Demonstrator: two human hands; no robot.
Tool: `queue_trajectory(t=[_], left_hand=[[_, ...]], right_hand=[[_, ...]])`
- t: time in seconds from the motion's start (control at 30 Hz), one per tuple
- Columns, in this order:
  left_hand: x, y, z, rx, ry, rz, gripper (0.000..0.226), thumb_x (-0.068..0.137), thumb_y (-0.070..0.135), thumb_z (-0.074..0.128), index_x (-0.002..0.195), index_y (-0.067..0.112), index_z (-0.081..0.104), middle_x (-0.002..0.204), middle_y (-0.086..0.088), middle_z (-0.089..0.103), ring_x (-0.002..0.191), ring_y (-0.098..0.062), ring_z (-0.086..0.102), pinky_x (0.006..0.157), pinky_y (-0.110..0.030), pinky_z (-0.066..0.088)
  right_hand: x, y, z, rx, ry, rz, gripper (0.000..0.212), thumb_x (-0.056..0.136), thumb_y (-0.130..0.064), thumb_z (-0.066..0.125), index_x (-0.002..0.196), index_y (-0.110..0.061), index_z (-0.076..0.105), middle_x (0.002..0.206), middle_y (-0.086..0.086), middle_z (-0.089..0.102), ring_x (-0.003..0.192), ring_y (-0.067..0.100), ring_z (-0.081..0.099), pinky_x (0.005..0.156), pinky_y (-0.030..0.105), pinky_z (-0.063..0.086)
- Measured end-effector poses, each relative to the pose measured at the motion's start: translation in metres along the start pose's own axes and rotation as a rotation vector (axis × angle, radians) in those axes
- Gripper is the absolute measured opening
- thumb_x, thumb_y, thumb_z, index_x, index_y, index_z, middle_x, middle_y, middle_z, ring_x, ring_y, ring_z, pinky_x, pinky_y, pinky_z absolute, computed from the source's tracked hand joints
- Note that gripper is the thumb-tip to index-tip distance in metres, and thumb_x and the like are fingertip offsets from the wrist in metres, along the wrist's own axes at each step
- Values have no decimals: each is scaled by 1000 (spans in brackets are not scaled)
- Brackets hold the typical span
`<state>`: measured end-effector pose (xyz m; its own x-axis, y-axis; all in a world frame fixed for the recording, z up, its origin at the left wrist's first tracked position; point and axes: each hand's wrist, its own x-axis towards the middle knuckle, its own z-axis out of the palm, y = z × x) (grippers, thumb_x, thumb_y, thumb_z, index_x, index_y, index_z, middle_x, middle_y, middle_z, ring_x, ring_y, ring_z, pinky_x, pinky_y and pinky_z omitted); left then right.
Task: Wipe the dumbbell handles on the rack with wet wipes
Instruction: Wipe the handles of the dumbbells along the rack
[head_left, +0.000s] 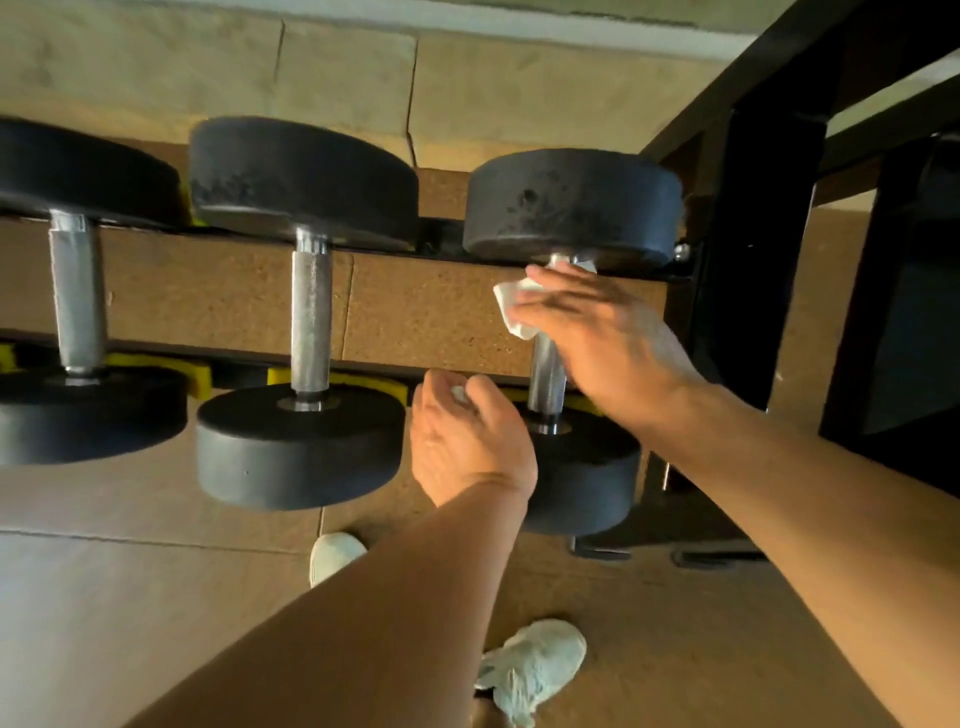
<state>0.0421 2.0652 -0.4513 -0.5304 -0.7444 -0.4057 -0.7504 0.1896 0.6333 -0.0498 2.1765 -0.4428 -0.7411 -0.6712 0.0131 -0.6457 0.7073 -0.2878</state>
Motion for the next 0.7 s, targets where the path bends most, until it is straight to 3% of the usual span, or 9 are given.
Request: queue_trajectory(t=[0.1, 0.2, 0.23, 0.3, 0.37, 0.43, 0.5, 0.6, 0.7], left_hand=[[-1, 1, 0, -46, 34, -27, 31, 80, 40, 26, 73, 18, 47, 81, -5, 59, 81, -29, 50, 72, -39, 36], [-2, 0, -1, -113, 68, -26, 25, 88, 31, 33, 72, 16, 45, 78, -6, 54, 76, -27, 43, 67, -30, 22], [-2, -1, 0, -136, 69, -28, 26, 86, 32, 32, 72, 16, 47, 79, -6, 57, 76, -26, 43, 66, -28, 20], [-1, -1, 1, -171, 70, -43, 32, 83, 35, 28, 74, 15, 51, 81, -8, 63, 76, -24, 45, 64, -26, 19], [-2, -1, 2, -190, 87, -63, 33, 83, 34, 27, 76, 15, 53, 82, -9, 63, 76, -24, 46, 65, -26, 19], [-2, -1, 0, -191, 110, -85, 31, 90, 31, 29, 77, 13, 52, 81, -6, 60, 77, -25, 44, 67, -26, 20], [-1, -2, -1, -192, 123, -131, 28, 97, 22, 34, 79, 10, 52, 81, -5, 52, 78, -26, 40, 66, -26, 16], [0, -2, 0, -189, 122, -153, 26, 99, 20, 35, 82, 11, 52, 85, -6, 51, 80, -25, 37, 68, -27, 17], [-1, -1, 0, -203, 120, -142, 24, 98, 21, 36, 81, 15, 51, 94, -16, 61, 88, -33, 47, 71, -29, 19]], right_hand=[[-10, -15, -16, -6, -333, 21, 42, 93, -4, 52, 126, -26, 65, 141, 1, 57, 136, 24, 47, 110, 45, 44], [-14, -29, -32, 155, -472, 26, 27, 99, -14, 48, 114, -24, 68, 104, -2, 68, 94, 20, 64, 75, 36, 54], [-11, -28, -38, 213, -420, 90, 23, 101, -16, 49, 111, -22, 68, 97, 0, 69, 86, 21, 64, 70, 35, 54], [2, -19, -46, 199, -111, 187, 26, 99, -11, 54, 117, -23, 67, 99, 2, 71, 86, 22, 68, 69, 40, 57], [13, -11, -46, -10, -17, 48, 37, 90, 0, 57, 120, -20, 67, 111, 4, 72, 102, 27, 69, 75, 45, 60], [18, -4, -36, -203, -217, -208, 35, 89, -2, 55, 117, -15, 70, 129, 6, 66, 130, 28, 55, 91, 49, 56], [19, -5, -33, -320, -401, -199, 32, 92, -10, 49, 116, -19, 68, 132, 4, 61, 135, 25, 48, 100, 47, 50], [14, -20, -28, -293, -516, -172, 30, 92, -22, 41, 100, -19, 69, 101, 5, 67, 103, 27, 63, 87, 45, 53], [6, -44, -25, -146, -728, -91, 20, 93, -19, 51, 102, -17, 68, 92, 6, 68, 87, 25, 66, 78, 42, 56]])
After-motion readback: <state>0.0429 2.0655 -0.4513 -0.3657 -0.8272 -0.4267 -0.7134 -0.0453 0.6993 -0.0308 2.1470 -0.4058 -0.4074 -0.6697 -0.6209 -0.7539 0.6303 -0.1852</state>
